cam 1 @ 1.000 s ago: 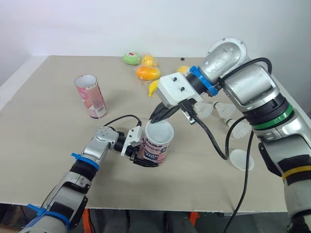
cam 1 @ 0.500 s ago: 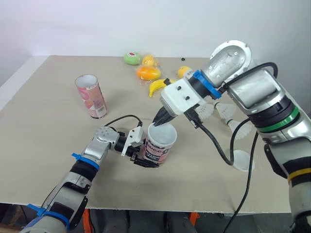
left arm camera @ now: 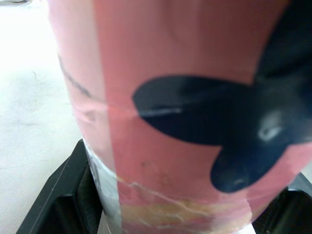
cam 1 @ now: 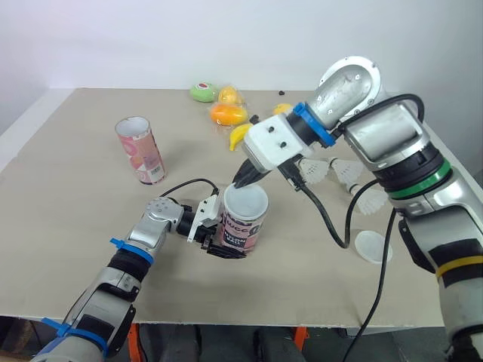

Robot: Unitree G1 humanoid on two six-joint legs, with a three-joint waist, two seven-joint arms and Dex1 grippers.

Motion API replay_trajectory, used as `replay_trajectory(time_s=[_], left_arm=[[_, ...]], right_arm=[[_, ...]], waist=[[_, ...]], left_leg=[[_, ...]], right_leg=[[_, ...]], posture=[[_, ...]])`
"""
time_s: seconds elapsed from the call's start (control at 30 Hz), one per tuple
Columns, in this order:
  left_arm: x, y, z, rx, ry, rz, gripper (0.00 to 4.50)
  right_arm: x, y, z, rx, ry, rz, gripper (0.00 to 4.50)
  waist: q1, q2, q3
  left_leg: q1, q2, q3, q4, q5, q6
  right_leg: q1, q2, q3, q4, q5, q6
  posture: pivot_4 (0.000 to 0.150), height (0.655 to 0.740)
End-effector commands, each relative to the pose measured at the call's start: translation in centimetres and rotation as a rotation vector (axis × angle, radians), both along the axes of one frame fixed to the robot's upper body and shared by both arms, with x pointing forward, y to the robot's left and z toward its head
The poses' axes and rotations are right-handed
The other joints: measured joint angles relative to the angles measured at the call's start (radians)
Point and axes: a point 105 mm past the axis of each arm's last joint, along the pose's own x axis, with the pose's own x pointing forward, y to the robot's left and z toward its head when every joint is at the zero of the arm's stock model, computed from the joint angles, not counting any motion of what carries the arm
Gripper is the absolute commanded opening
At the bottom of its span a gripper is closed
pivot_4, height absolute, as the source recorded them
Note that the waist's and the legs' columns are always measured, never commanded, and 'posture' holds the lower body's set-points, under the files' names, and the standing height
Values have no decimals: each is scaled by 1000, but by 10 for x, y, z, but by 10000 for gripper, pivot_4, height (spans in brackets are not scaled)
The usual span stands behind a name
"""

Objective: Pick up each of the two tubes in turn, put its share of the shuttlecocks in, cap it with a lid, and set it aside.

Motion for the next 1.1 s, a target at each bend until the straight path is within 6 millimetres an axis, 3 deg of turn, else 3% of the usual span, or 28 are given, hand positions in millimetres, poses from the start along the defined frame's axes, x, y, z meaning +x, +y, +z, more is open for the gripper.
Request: replay_trajectory(time_s=[0.03, 0.3, 0.67, 1.1], left_arm=[[-7, 13, -32, 128, 86, 20, 33455], [-6, 13, -31, 128, 85, 23, 33455], [-7, 14, -31, 129, 94, 26, 33455], [-7, 13, -31, 130, 99, 28, 33455]], right_arm=[[-4, -4, 16, -7, -45, 20, 197], [-10, -6, 4, -52, -32, 45, 197], [-17, 8, 9, -23, -20, 95, 197], [-20, 3, 5, -38, -23, 96, 197]], waist=[[0, 0, 0], [0, 0, 0], [0, 0, 0], [0, 0, 0]], left_leg=[[0, 0, 0, 0, 0, 0], [0, 0, 0, -2, 0, 0], [0, 0, 0, -1, 0, 0], [0, 0, 0, -2, 0, 0]], right_leg=[[0, 0, 0, 0, 0, 0], [0, 0, 0, 0, -1, -2], [0, 0, 0, 0, 0, -2], [0, 0, 0, 0, -1, -1]], posture=[[1500, 6917], [1500, 6917], [1500, 6917], [1500, 6917]])
